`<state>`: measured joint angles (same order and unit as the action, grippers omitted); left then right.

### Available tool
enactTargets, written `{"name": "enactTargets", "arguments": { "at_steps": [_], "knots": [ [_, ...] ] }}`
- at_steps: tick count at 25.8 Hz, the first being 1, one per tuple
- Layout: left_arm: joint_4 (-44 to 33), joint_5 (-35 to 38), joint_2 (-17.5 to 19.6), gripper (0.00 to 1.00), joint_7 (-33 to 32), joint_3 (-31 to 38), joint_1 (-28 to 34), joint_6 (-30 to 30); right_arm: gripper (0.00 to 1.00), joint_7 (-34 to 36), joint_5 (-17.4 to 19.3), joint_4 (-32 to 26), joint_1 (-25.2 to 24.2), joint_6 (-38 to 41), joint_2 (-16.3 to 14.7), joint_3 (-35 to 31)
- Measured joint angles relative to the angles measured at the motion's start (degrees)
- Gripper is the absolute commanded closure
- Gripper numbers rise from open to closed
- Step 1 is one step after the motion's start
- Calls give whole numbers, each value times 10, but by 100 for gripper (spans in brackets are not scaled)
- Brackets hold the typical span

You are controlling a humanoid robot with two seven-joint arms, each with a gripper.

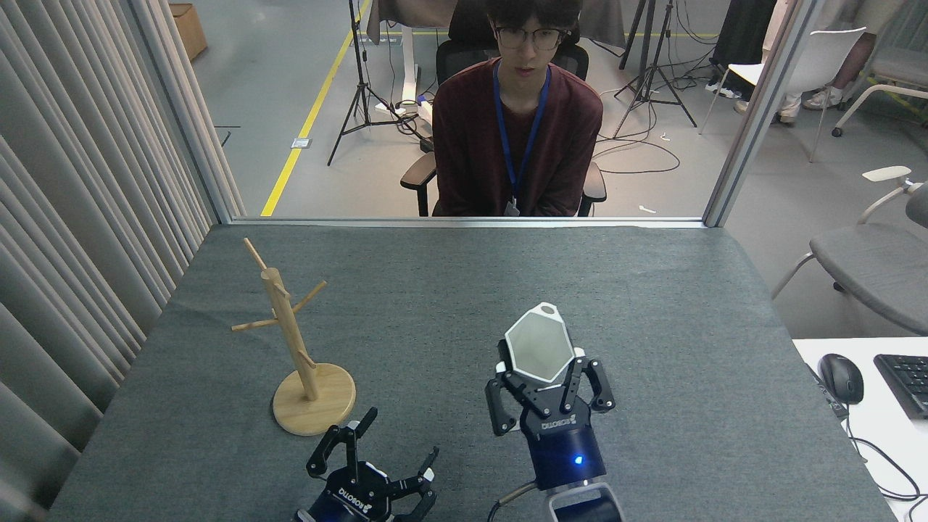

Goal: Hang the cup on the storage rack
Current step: 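Carry the cup toward the left gripper and grasp it with the left gripper, then release the cup from the right gripper and withdraw it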

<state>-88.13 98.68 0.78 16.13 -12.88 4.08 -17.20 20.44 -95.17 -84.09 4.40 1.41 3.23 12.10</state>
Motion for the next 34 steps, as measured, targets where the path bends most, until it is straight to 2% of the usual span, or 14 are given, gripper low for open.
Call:
{"name": "enactTargets", "arguments": {
  "at_steps": [4, 9, 24, 34],
  "knots": [
    [-1, 7, -2, 2, 0, -15, 0, 4, 43, -3, -26, -19, -34, -3, 9, 49],
    [-4, 9, -2, 1, -2, -18, 0, 5, 43, 3, -38, -25, -51, -6, 16, 87],
    [-57, 7, -1, 1, -4, -35, 21, 0, 42, 9, -41, 2, -51, -19, 25, 137],
    [-52, 9, -1, 1, -4, -48, 23, 3, 41, 9, -44, -25, -68, -33, 19, 169]
  ]
}}
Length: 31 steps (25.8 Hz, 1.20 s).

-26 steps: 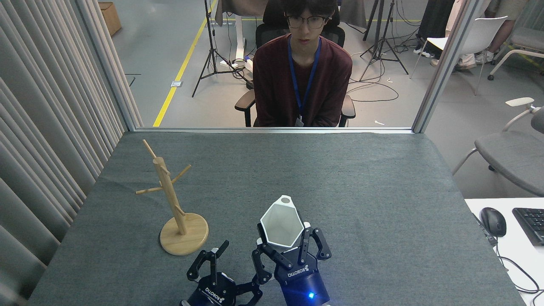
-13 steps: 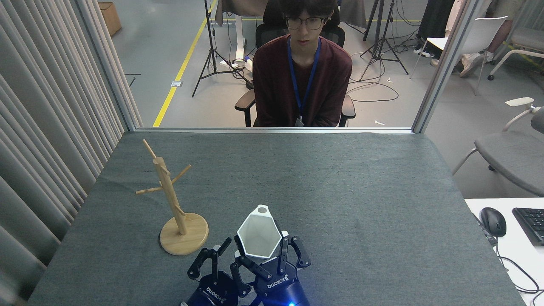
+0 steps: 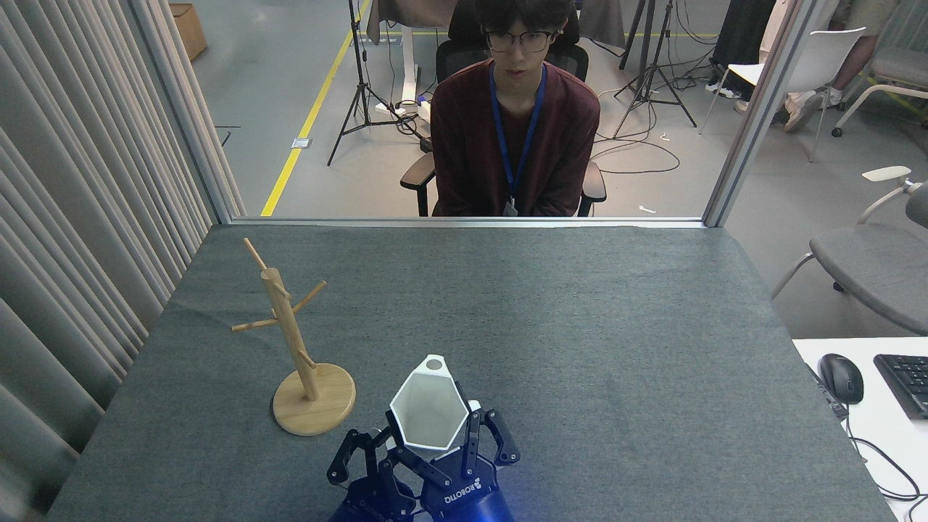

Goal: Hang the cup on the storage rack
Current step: 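Release the cup from the right gripper and withdraw it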

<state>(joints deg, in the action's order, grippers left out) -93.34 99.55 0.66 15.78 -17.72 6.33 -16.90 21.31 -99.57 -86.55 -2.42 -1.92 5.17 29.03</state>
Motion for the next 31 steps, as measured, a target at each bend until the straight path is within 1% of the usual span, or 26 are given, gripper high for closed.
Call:
{"name": "enactTargets", "arguments": {
  "at_steps": [13, 14, 15, 16, 17, 18, 19, 21, 22, 23, 24, 25, 31],
  "knots": [
    [1, 0, 0, 1, 2, 0, 1, -4, 38, 12, -1, -32, -49, 24, -14, 0],
    [1, 0, 0, 3, 2, 0, 1, -4, 38, 12, -2, -33, -51, 24, -15, 1],
    [1, 0, 0, 17, 1, 0, 1, -4, 38, 12, -2, -34, -53, 24, -15, 1],
    [1, -1, 1, 35, 1, 0, 1, -3, 38, 12, -2, -35, -54, 24, -15, 1],
    [0, -1, 1, 46, 1, 0, 2, -2, 38, 12, -2, -35, -54, 24, -15, 1],
    [0, -1, 1, 53, 1, 0, 2, -2, 38, 13, -2, -35, -55, 24, -16, 1],
    [0, -1, 1, 57, 1, 0, 3, -3, 38, 13, -2, -35, -55, 24, -16, 1],
    [-1, -1, 2, 57, 0, 0, 4, -5, 37, 13, -2, -35, -55, 24, -16, 1],
    [-1, -1, 2, 58, 0, 0, 4, -5, 33, 13, -2, -35, -56, 25, -16, 1],
    [-1, -1, 2, 60, 0, 0, 4, -5, 24, 14, -2, -35, -56, 25, -16, 1],
    [-2, -1, 3, 60, 0, 0, 4, -5, 4, 14, -2, -36, -56, 25, -16, 1],
    [-2, -1, 3, 60, -1, 0, 4, -5, 1, 13, -2, -36, -56, 25, -16, 0],
    [-4, -1, 3, 59, 0, 1, 4, 0, 1, 27, -1, -51, -56, 29, -17, -1]
  ]
}}
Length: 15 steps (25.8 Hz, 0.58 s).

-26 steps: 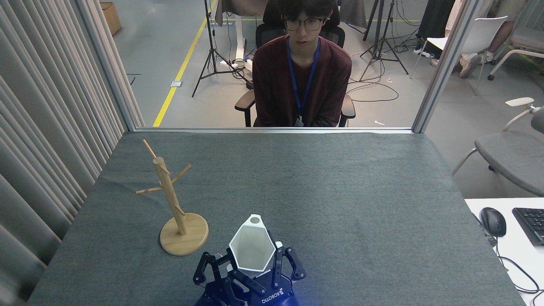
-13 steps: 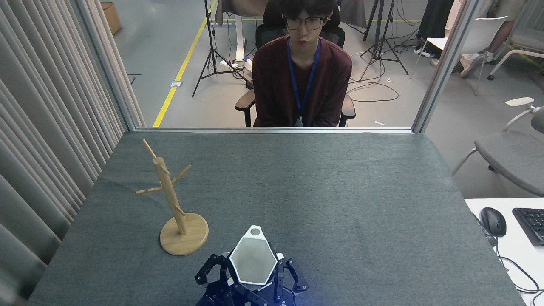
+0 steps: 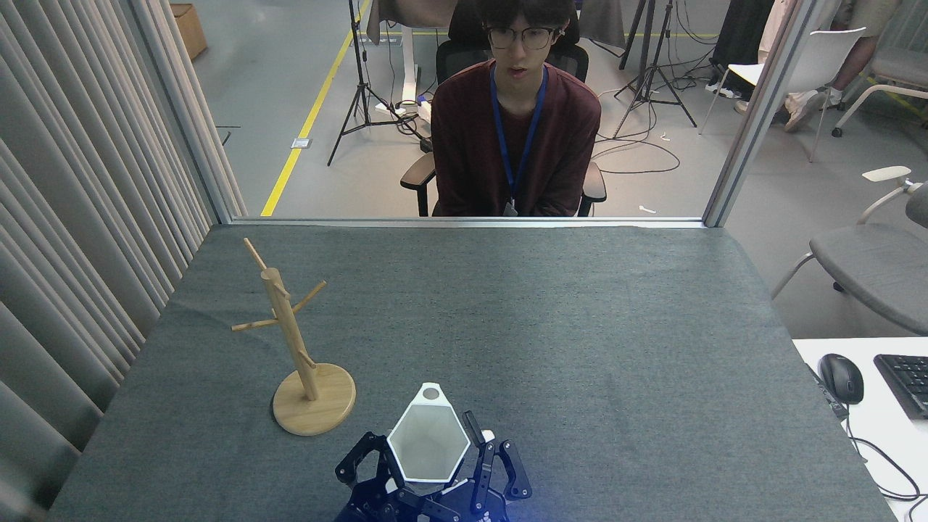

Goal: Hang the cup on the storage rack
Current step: 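Release the cup from the right gripper and withdraw it, then move the held cup with the left gripper beside the wooden stand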

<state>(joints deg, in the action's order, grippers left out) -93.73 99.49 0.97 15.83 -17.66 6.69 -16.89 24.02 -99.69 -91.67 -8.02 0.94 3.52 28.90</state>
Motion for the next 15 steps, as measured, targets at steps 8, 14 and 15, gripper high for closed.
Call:
{"name": "enactTargets", "arguments": {
  "at_steps": [8, 14, 15],
  "knots": [
    [-1, 0, -1, 59, 0, -1, 0, -3, 1, 16, 32, -75, 16, 8, 7, -24],
    [-2, 0, -2, 58, 0, 1, 2, 0, 1, -61, 201, -19, 72, -90, 4, -189],
    [-2, 0, -2, 58, 1, 2, 2, 2, 1, -69, 212, -4, 71, -90, -7, -211]
  ]
}}
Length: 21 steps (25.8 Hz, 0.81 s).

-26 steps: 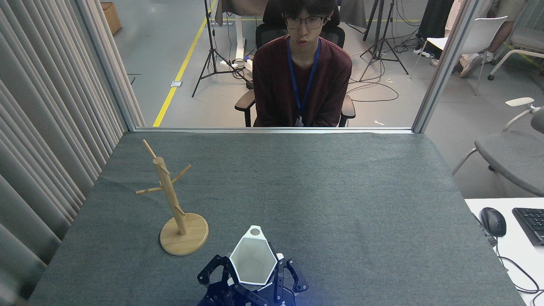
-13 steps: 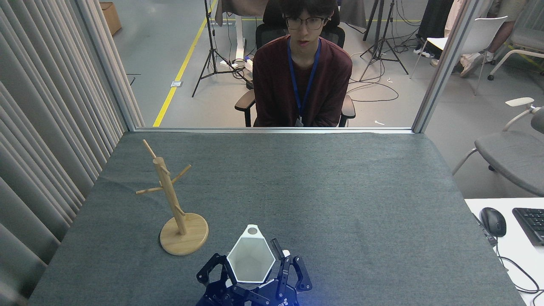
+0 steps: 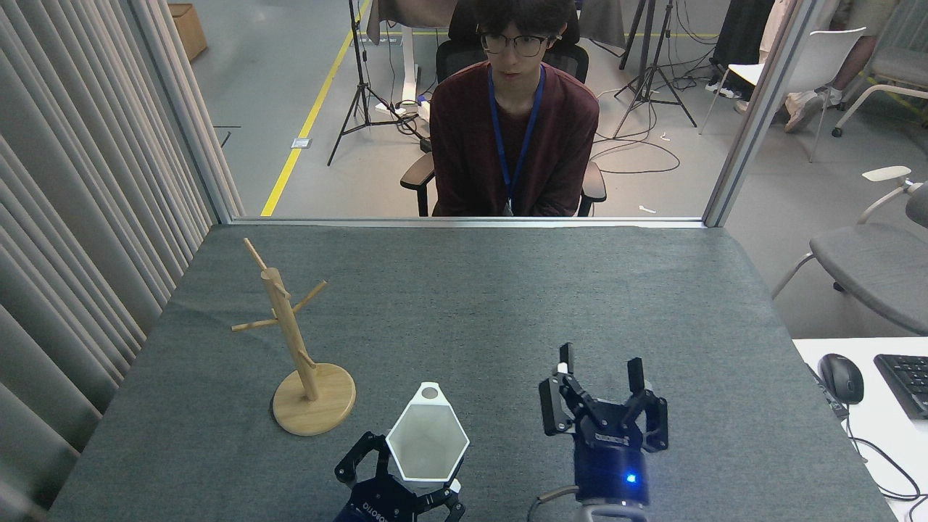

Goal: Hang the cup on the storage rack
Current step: 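Move the held cup with the left gripper beside the wooden stand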

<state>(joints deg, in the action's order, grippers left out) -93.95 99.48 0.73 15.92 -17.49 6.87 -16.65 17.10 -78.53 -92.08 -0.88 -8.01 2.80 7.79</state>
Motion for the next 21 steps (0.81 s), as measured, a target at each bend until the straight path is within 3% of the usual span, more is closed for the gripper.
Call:
{"name": "enactTargets", "arguments": {
  "at_steps": [6, 15, 21],
  "knots": [
    [-4, -4, 1, 58, 2, 33, 4, 29, 1, -12, 13, 33, -52, 30, -57, -42],
    [-29, -7, 4, 59, 1, 218, 29, 49, 1, -14, -33, 39, -62, 48, -69, -45],
    [23, 9, 10, 58, -2, 276, -13, 138, 1, -16, -37, 45, -57, 49, -69, -44]
  ]
}}
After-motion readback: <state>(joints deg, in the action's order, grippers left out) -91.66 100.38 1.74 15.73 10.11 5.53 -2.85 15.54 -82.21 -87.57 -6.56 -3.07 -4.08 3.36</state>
